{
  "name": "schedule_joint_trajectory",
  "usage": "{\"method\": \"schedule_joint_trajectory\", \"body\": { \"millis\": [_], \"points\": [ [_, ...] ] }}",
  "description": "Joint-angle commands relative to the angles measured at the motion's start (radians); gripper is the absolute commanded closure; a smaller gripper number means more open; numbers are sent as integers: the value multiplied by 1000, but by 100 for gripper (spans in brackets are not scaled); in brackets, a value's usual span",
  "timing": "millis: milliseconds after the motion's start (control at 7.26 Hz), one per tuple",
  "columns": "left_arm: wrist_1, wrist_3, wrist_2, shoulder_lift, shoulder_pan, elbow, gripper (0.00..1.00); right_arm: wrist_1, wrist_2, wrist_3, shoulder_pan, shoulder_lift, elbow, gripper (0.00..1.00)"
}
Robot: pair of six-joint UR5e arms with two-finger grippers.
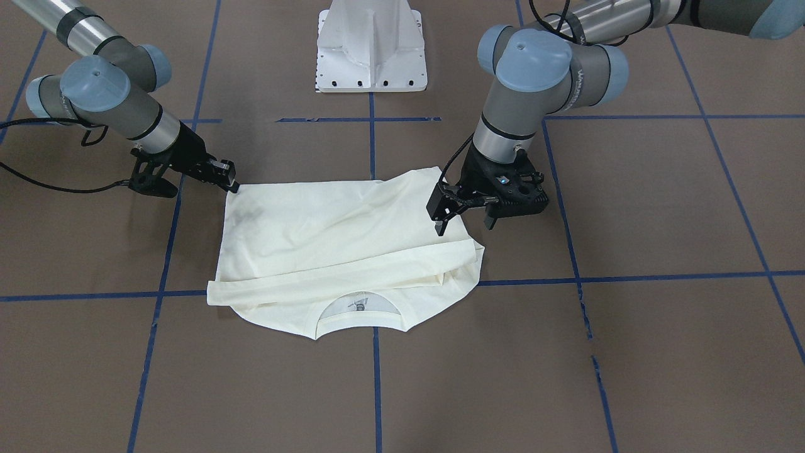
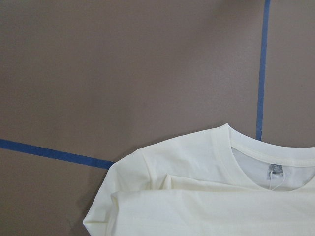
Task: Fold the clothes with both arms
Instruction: 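Drag the shirt with the right gripper toward the robot while the left gripper lowers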
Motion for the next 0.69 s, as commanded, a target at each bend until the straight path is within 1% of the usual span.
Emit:
{"method": "schedule_joint_trajectory", "body": {
  "millis": [0, 138, 276, 413, 551],
  "points": [
    [0, -1, 2, 0, 0, 1, 2, 2, -1, 0, 4, -9, 16, 100],
    [0, -3, 2, 0, 0, 1, 3, 2, 1, 0, -7, -17, 48, 100],
    [0, -4, 3, 0, 0, 1, 3, 4, -4, 0, -74, -84, 120, 100],
    [0, -4, 3, 0, 0, -1, 3, 4, -11, 1, -163, -183, 218, 100],
    [0, -7, 3, 9, 0, -1, 3, 4, -13, 2, -243, -272, 294, 100]
  ]
}}
